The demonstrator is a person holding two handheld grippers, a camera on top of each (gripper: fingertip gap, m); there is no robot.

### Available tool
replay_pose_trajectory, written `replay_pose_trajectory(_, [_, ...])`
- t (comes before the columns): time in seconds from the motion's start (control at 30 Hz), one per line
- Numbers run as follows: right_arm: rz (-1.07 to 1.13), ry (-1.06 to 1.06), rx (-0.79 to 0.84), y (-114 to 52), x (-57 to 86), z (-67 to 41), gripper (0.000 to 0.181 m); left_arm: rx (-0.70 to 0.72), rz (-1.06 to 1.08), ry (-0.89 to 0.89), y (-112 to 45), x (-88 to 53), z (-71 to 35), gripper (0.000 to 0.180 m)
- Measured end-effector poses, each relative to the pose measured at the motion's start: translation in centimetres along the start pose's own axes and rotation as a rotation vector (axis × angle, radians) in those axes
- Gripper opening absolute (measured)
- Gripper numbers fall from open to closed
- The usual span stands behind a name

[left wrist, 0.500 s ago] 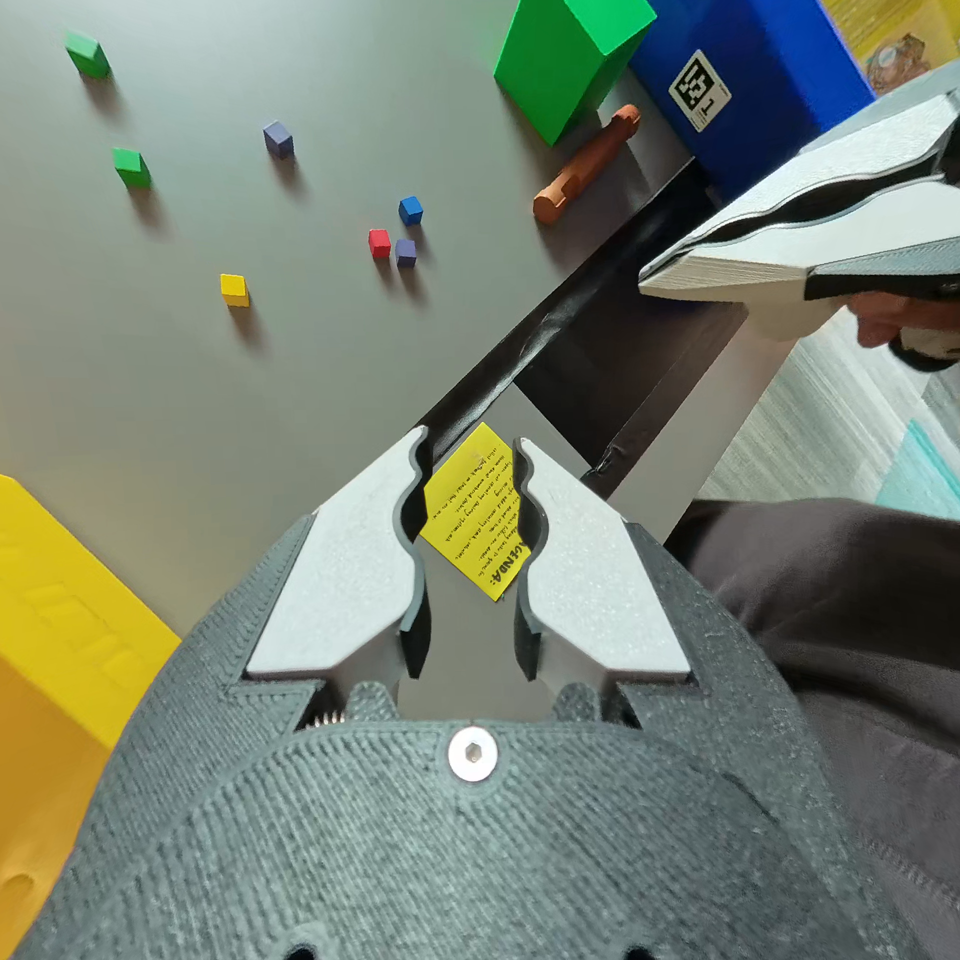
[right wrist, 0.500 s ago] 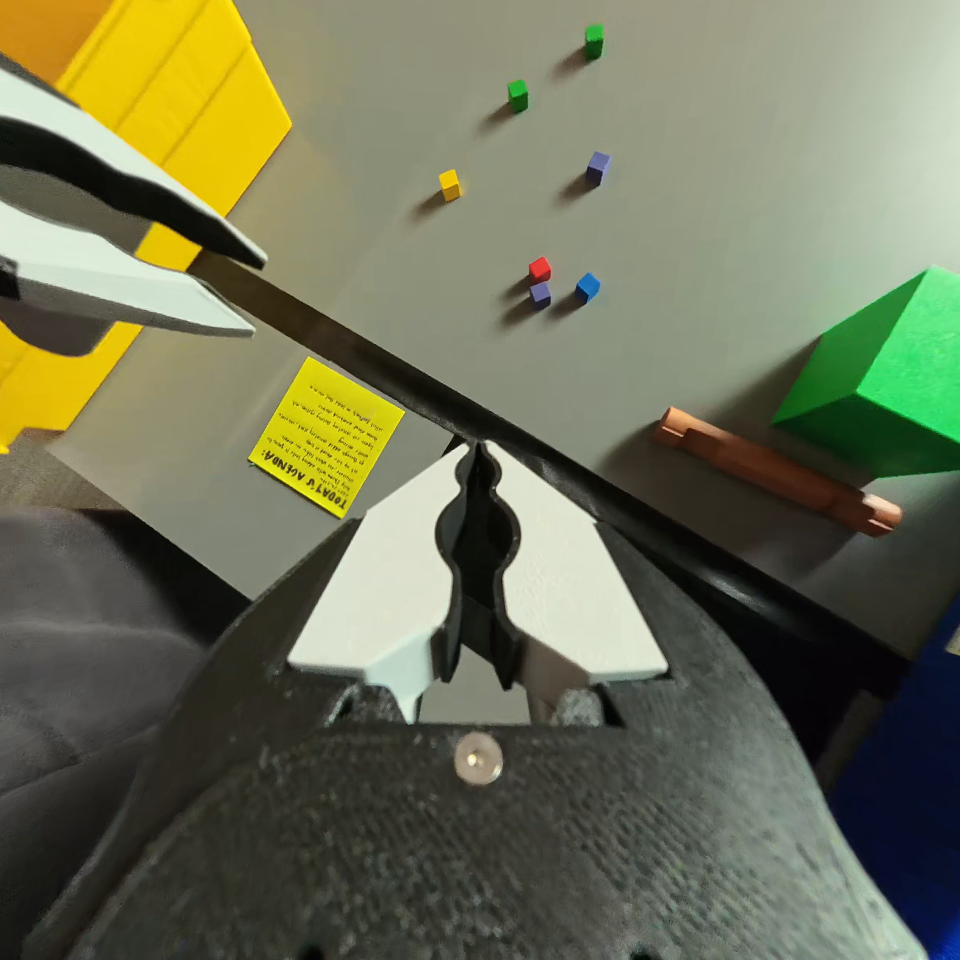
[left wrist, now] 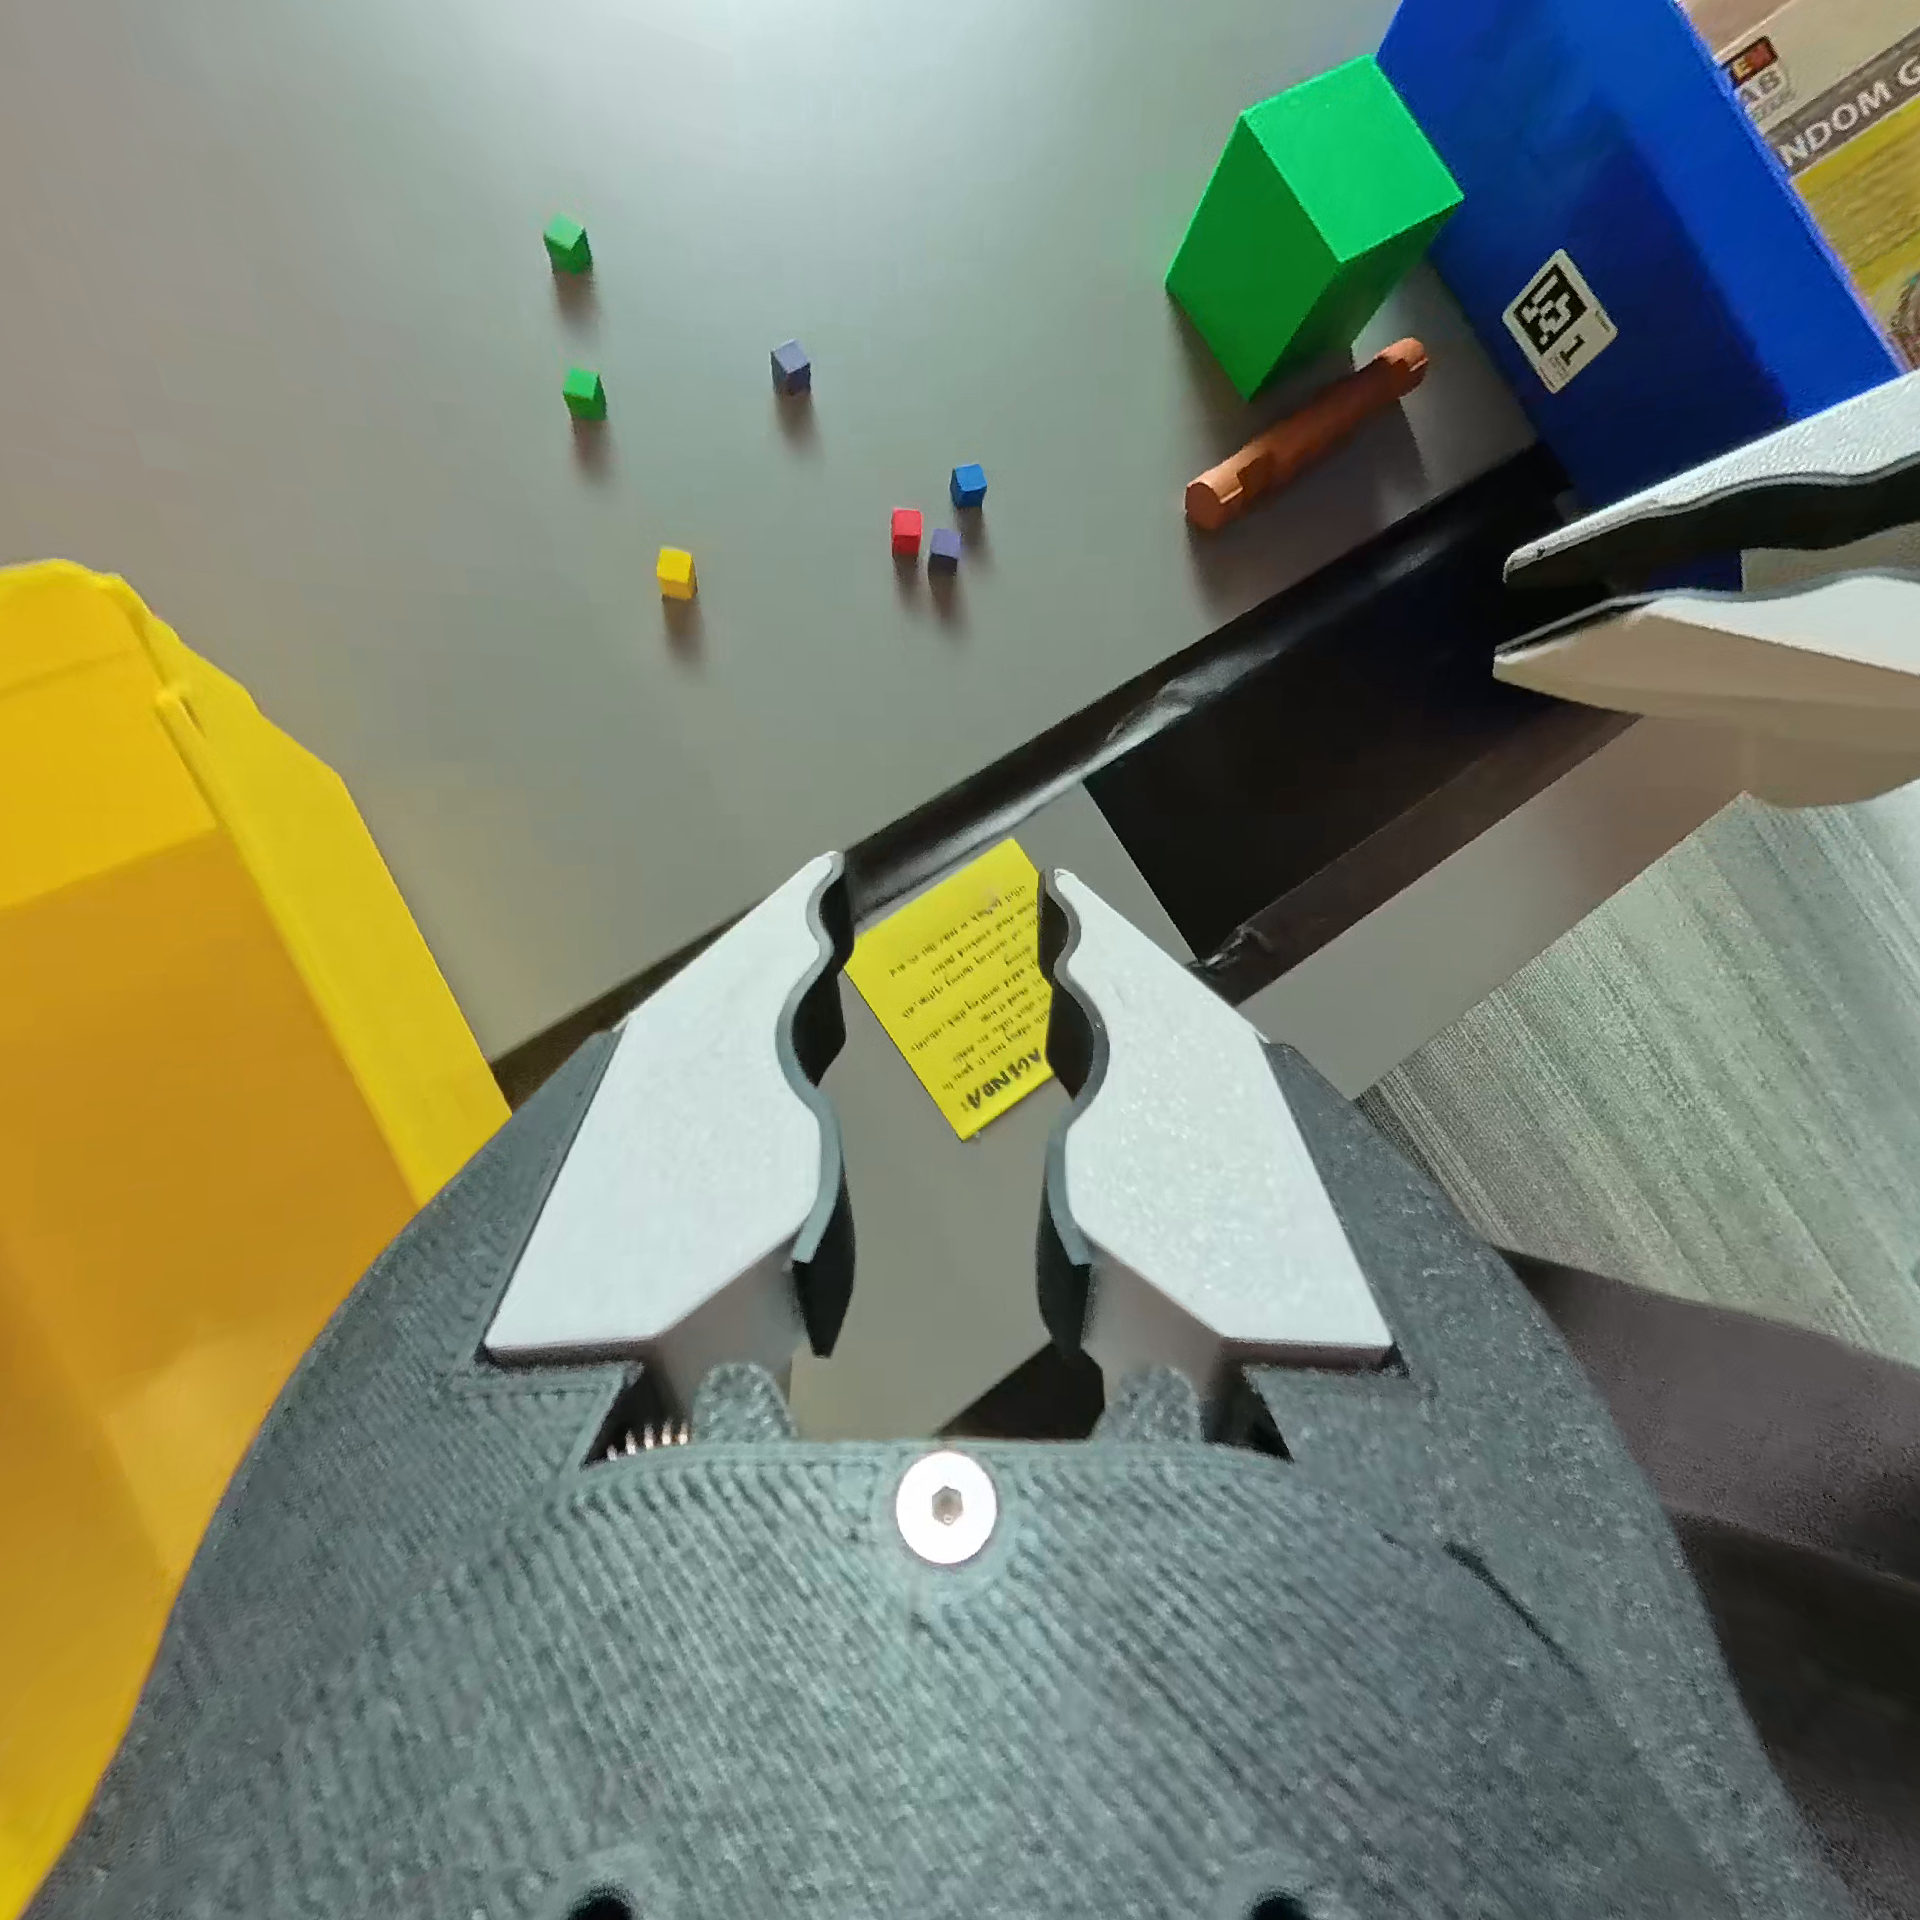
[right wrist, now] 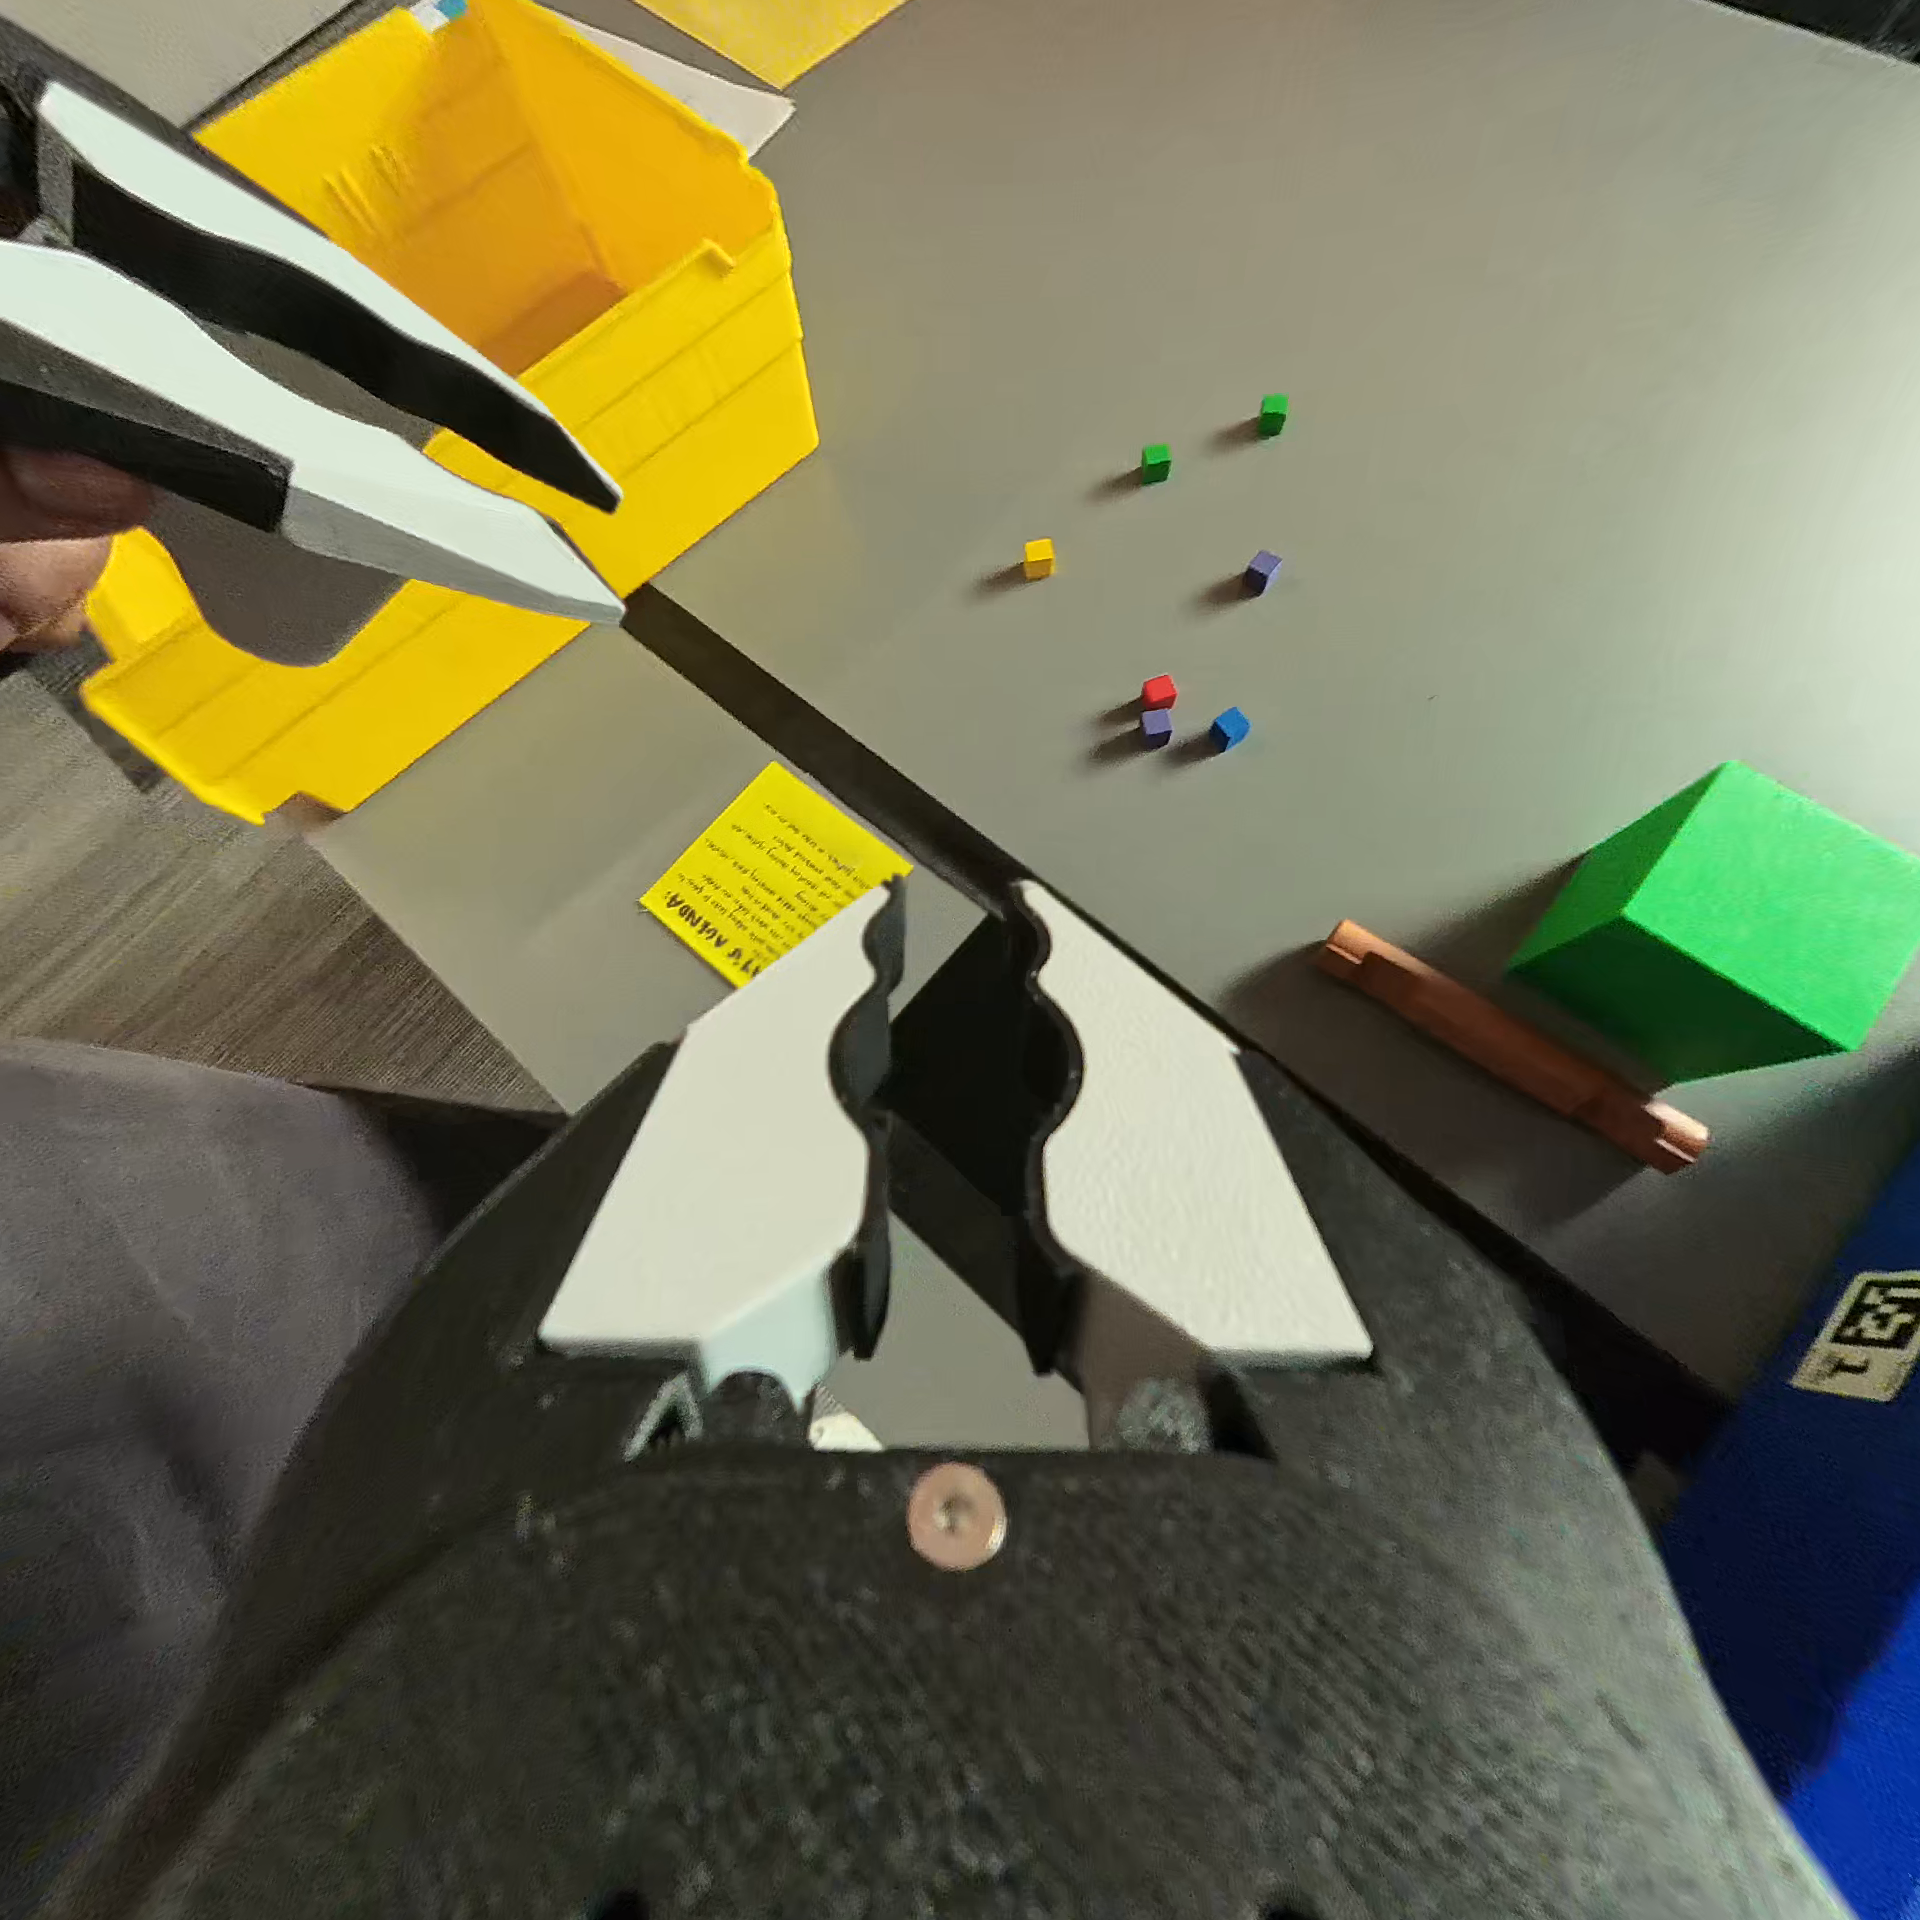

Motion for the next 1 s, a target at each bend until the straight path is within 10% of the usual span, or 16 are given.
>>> replay_pose_trajectory(0.27, [-0.061, 0.007, 0.078, 2.4, -1.4, -1.3, 0.02, 0.091, -0.188, -0.104, 1.5, 1.4, 0.1, 0.052])
replay_pose_trajectory(1.0, [0.208, -0.126, 0.193, 1.1, 0.6, -16.2, 0.044, 0.142, 0.274, -0.159, -1.6, -6.0, -12.5, 0.07])
Point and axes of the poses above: each gripper's, where its closed fingertips meet, y back along the fingers, z out of its underside, x = y × z across the jaws, the point moved 8 cm from there along y, back along the fingers, and after that the axes turned 8 degrees about y, right-handed, at the moved point
